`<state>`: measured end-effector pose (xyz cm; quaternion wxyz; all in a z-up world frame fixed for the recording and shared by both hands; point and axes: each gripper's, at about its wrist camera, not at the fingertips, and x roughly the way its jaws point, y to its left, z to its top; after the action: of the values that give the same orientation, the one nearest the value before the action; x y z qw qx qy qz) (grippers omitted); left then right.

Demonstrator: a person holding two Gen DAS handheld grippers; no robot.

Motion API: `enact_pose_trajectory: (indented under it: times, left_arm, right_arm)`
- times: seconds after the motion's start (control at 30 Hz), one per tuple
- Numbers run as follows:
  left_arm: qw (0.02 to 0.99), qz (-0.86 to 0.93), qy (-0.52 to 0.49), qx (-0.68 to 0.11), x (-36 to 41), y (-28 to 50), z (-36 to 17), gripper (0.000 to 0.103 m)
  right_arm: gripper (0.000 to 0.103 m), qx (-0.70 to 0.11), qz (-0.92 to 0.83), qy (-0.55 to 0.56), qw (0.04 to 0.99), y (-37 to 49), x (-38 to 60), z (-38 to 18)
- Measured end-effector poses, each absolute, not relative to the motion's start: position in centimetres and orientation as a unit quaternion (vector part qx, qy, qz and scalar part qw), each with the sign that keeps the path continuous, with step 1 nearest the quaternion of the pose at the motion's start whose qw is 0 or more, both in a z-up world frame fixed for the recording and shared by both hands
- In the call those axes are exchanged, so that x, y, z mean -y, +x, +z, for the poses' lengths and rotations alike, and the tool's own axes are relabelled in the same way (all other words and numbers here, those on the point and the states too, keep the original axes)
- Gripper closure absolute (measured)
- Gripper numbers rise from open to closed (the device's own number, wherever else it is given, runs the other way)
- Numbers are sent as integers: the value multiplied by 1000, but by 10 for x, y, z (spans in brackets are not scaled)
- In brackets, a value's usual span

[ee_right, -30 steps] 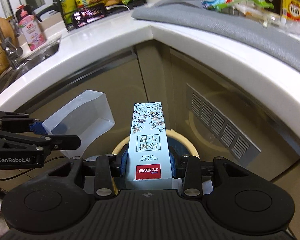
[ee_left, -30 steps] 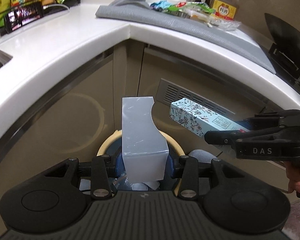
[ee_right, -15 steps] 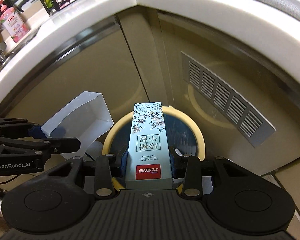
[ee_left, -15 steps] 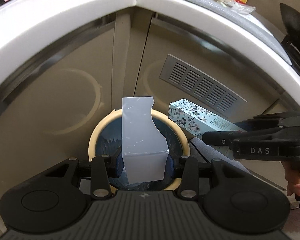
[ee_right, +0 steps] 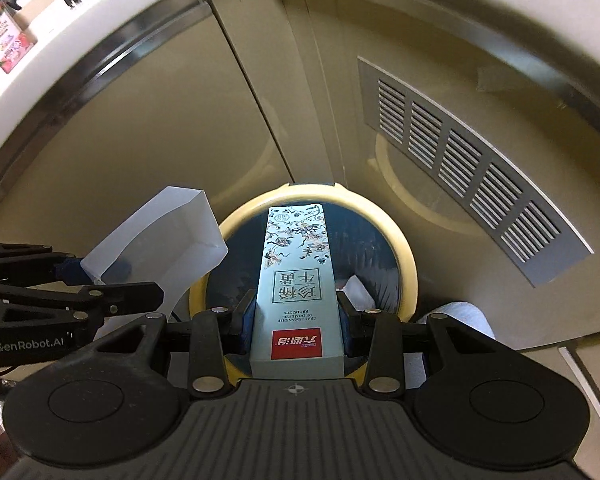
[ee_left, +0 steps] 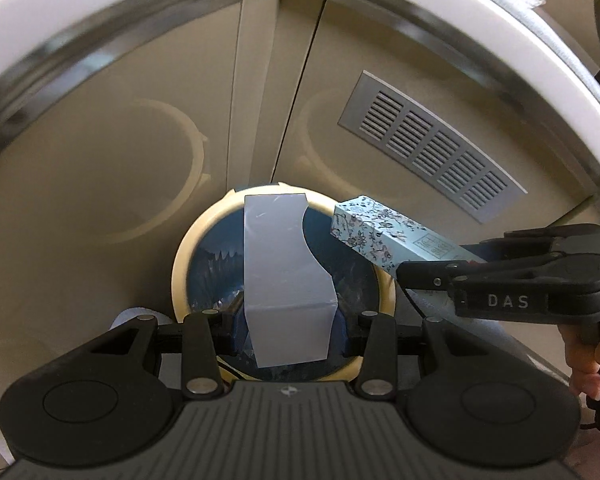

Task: Collect trash
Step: 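Open the left tool over the bin while the right tool releases the blue box into it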

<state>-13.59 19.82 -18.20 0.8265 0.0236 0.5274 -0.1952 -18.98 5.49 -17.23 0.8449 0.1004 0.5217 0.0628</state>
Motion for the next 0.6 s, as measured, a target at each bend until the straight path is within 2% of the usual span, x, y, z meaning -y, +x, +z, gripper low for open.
enact_pose_trajectory:
  times: [0.6]
  left_arm:
    - [792,-180,74,-579,-174,-103,-236,57]
  right_arm:
    - [62,-572,45,83,815,-141,-57,-233]
